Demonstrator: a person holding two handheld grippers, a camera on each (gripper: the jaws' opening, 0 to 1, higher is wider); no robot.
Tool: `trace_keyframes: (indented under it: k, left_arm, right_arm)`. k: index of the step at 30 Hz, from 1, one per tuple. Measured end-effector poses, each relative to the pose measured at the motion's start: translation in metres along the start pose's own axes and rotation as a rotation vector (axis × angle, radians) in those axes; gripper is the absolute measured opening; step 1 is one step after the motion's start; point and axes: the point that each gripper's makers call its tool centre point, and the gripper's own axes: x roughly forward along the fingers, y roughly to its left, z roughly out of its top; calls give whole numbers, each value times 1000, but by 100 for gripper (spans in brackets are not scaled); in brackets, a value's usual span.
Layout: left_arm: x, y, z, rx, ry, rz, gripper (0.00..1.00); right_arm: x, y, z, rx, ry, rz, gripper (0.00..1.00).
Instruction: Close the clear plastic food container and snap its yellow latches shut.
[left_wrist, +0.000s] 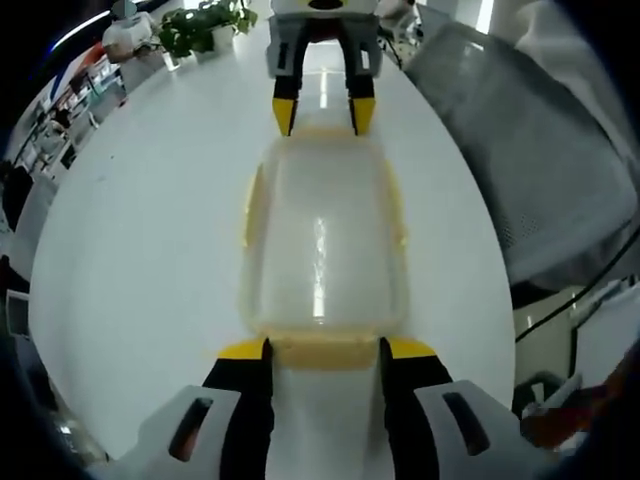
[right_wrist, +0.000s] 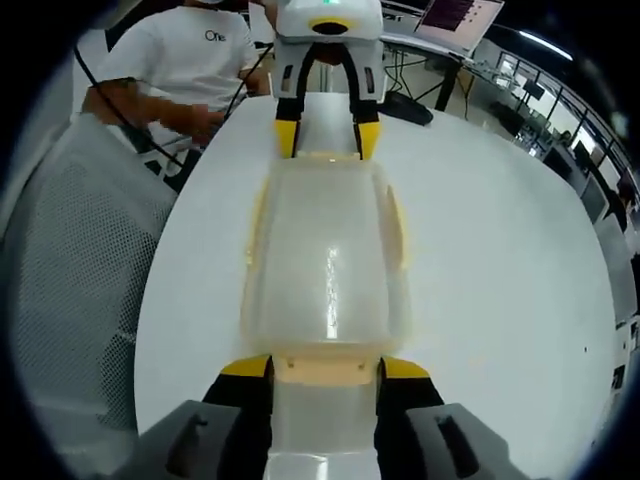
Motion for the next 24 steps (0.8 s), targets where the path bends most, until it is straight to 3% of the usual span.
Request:
trace_keyframes:
  k: [24]
  left_arm:
    - [-5, -7, -3, -2, 23, 28, 37]
  right_arm:
    - [-6, 6, 7, -6, -22, -6, 37]
